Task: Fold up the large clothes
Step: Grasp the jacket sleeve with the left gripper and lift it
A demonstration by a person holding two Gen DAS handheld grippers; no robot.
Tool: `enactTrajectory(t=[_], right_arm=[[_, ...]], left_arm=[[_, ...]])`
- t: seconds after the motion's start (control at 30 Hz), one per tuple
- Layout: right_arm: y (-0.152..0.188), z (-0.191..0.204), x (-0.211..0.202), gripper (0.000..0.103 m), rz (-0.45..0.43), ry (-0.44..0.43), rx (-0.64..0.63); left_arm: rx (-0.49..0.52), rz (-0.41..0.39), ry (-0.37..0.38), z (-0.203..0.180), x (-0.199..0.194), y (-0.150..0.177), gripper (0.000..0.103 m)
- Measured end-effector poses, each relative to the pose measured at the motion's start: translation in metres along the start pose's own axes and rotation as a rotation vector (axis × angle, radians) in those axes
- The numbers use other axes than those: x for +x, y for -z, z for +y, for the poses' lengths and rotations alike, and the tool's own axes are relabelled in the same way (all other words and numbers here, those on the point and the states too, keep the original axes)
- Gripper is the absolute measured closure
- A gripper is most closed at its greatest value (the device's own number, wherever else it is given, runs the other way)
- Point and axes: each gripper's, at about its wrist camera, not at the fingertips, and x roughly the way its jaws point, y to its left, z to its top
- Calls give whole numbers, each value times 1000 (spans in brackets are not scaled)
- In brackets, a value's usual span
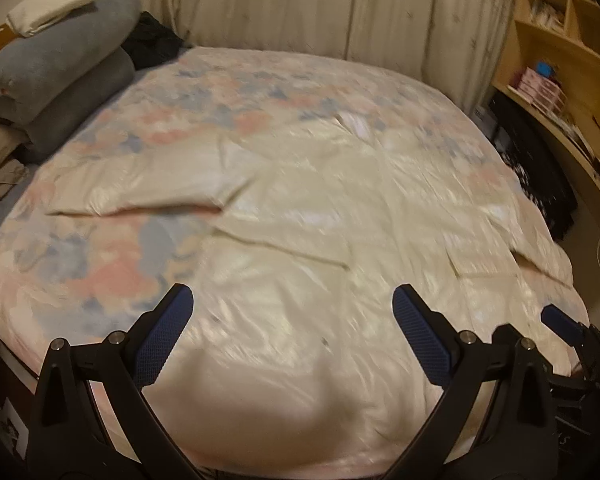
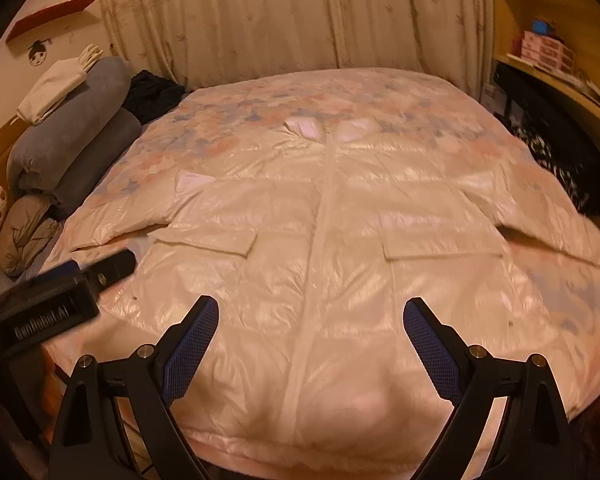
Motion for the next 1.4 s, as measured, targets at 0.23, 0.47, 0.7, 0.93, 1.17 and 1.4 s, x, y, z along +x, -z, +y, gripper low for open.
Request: enactTrajectory(t=[0.23,0.47,0.7,0.93,1.17,1.4], right_arm=[[-54,38,11,8,-67,12,-89],[-127,83,43,8,-141,56,-116],[-185,139,128,37,-57,62,-142],[-195,178,232,60,48,30,-123],[-185,208,321,60,76,-13,-97],[-166,228,387,65,125,-36,-59]], left_arm=[[-97,-22,48,59,6,-52,3],[-247,12,130,142,54,-93,3],[-480,94,207,234,136,-94,4],[-694,180,197,309,215,-62,10],[-813,195,203,338,259,-41,10],[-890,160,200,352,282,-42,10]])
